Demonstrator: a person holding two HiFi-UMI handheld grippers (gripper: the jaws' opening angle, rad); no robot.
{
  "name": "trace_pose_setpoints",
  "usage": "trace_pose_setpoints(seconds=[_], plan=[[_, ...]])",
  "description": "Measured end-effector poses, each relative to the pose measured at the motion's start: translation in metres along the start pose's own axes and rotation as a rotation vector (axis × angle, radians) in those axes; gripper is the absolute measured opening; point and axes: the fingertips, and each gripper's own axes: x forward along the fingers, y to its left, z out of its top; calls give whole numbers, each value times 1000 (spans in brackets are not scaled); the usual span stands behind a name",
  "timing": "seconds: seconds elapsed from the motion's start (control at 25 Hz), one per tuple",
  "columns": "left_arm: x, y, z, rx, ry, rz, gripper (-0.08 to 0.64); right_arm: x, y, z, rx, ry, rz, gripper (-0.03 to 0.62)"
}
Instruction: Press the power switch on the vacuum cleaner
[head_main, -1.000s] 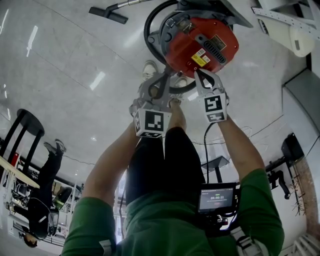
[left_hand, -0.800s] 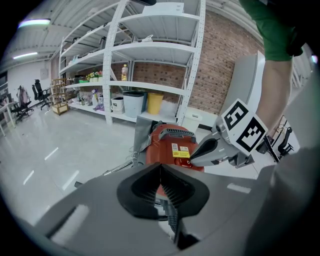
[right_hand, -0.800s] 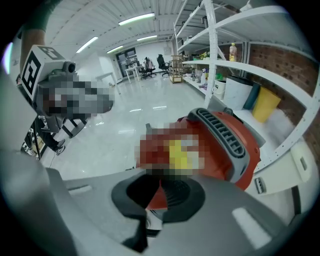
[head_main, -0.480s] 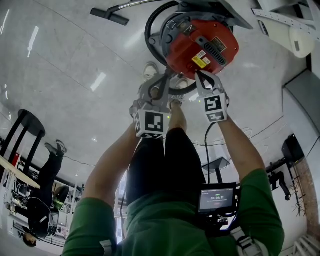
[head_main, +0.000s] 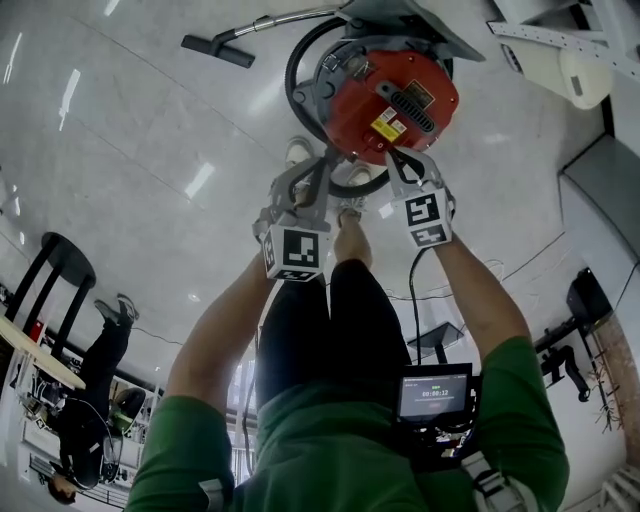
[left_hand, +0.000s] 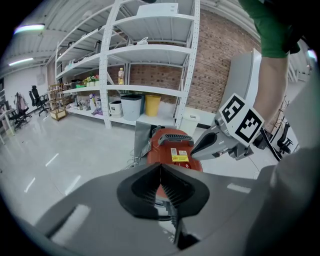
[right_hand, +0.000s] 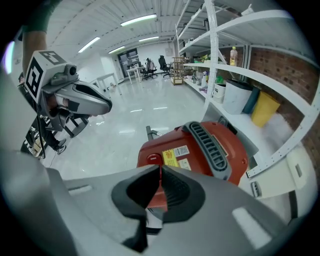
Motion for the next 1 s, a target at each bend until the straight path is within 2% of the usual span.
trace_pose_setpoints(seconds=[0.36, 0.68, 1.0], plan=[[-33, 3, 56, 52, -65, 32, 8, -70, -14, 51, -19, -98, -59, 12], [-88, -11, 117, 91, -143, 48, 8, -165, -6, 102, -51, -224, -95, 12], [-142, -35, 163, 112, -223, 58, 8, -255, 4, 136, -66, -340, -146, 12]])
